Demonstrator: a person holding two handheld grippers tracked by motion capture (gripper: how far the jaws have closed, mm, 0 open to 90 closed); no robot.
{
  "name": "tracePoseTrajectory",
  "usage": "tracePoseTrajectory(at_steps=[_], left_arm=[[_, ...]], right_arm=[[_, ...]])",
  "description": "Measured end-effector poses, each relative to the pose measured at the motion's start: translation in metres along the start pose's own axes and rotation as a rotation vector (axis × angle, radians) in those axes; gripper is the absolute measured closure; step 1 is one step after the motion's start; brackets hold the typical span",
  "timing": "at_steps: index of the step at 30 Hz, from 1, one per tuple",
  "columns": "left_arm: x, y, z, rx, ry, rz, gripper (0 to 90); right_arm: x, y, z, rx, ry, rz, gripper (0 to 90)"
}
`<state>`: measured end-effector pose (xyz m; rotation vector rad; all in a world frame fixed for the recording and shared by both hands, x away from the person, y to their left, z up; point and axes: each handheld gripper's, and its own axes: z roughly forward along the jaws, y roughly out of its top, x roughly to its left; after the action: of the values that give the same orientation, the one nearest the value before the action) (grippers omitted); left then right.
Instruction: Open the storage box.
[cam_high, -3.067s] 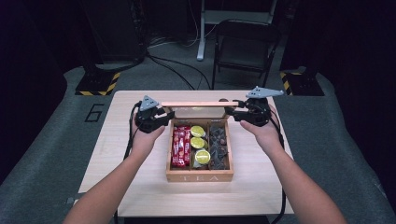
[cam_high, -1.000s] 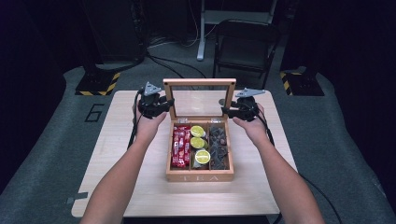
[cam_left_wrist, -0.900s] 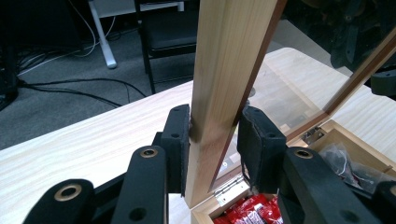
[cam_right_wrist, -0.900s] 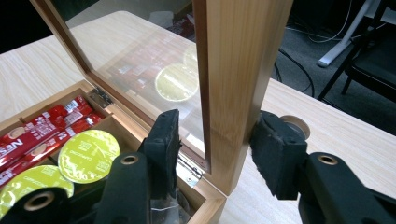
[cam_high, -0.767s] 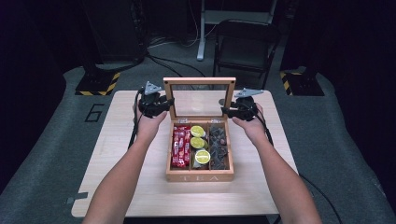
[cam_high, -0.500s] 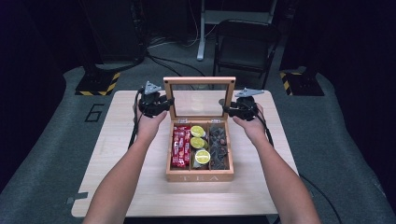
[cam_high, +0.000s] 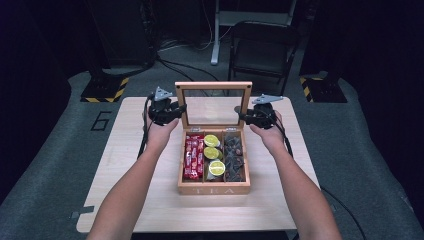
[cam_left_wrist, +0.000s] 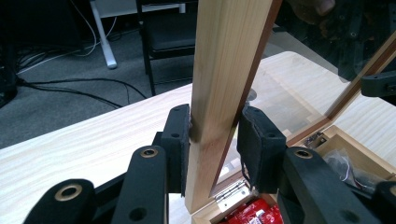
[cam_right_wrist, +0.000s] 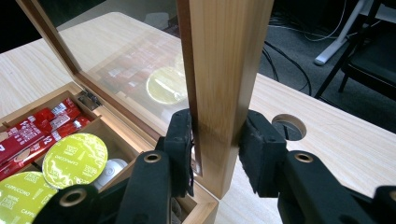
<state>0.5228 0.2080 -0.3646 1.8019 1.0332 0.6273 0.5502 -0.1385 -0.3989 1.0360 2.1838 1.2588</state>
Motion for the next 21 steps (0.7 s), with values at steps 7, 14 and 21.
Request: tracePoseTrajectory(at_steps=[7, 14, 21], left_arm=[[0.003, -0.003, -0.001, 0.013, -0.008, -0.020, 62.1], [0.004, -0.007, -0.009, 0.009, -0.022, -0.044, 61.5], [0.005, -0.013, -0.029, 0.003, -0.034, -0.067, 58.3]], right_arm=[[-0.003, 0.000, 0.001, -0.002, 0.010, 0.007, 65.6], [-0.005, 0.003, 0.003, 0.009, 0.015, 0.002, 65.7], [-0.005, 0.005, 0.004, 0.021, -0.002, 0.014, 65.5]])
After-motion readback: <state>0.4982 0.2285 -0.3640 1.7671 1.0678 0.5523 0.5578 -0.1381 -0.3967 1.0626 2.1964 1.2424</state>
